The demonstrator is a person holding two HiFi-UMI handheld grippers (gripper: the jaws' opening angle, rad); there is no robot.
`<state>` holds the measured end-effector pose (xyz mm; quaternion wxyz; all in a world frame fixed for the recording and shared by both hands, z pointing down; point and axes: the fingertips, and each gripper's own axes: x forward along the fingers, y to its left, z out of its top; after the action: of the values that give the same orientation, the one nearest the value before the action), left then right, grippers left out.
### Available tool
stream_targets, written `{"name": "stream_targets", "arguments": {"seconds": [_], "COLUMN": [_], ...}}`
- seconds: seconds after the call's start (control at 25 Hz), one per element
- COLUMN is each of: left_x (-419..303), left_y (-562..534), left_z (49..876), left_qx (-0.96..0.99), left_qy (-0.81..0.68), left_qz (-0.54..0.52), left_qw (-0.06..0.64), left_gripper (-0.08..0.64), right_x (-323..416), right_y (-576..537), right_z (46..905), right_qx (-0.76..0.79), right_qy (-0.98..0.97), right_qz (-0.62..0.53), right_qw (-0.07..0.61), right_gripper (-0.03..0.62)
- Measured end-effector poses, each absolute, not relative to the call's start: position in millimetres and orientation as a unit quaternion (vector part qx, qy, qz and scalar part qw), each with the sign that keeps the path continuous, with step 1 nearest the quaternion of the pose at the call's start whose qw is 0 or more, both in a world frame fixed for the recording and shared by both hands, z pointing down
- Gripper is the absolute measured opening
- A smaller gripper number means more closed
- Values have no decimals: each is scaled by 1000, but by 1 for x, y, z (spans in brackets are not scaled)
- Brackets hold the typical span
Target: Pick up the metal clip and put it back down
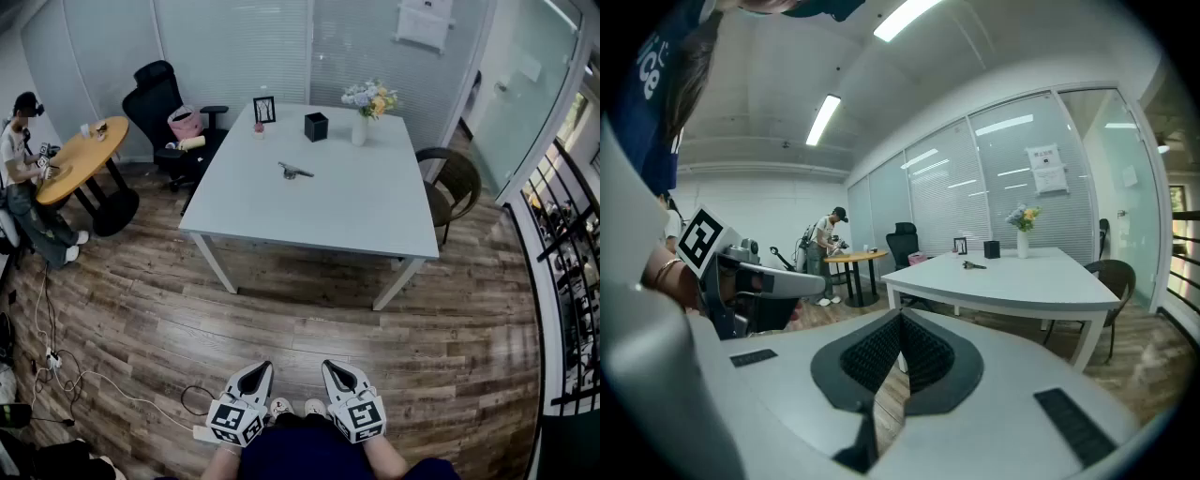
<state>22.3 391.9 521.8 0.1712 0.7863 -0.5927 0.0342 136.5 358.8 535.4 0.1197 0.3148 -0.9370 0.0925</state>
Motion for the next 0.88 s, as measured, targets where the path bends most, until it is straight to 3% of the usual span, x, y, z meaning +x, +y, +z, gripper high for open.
{"name": "stream_targets", "arguments": {"seconds": [0.52, 0.56, 0.6, 0.64, 0.68, 0.72, 0.88], "left_x": [30, 30, 30, 30, 29, 28, 24], "left_y": [376, 374, 372, 369, 367, 366, 367], "left_z": [520, 518, 515, 512, 510, 509, 514], "left_qx": [786, 787, 788, 788, 788, 787, 792], "left_qy": [-594, -593, -591, -590, -591, -592, -587], "left_qz": [20, 10, -2, -13, -22, -25, -8], "left_qw": [170, 171, 172, 173, 173, 172, 167], "left_gripper": [3, 5, 24, 132, 284, 342, 382], "right_x": [141, 142, 142, 143, 143, 142, 136], "right_y": [329, 327, 325, 324, 323, 322, 325], "right_z": [524, 522, 521, 521, 520, 521, 524], "right_qx": [340, 338, 335, 334, 333, 332, 329], "right_qy": [-931, -932, -933, -933, -934, -934, -935], "right_qz": [97, 98, 101, 102, 102, 100, 94], "right_qw": [87, 86, 86, 85, 85, 86, 94], "right_gripper": [14, 52, 152, 214, 240, 267, 335]}}
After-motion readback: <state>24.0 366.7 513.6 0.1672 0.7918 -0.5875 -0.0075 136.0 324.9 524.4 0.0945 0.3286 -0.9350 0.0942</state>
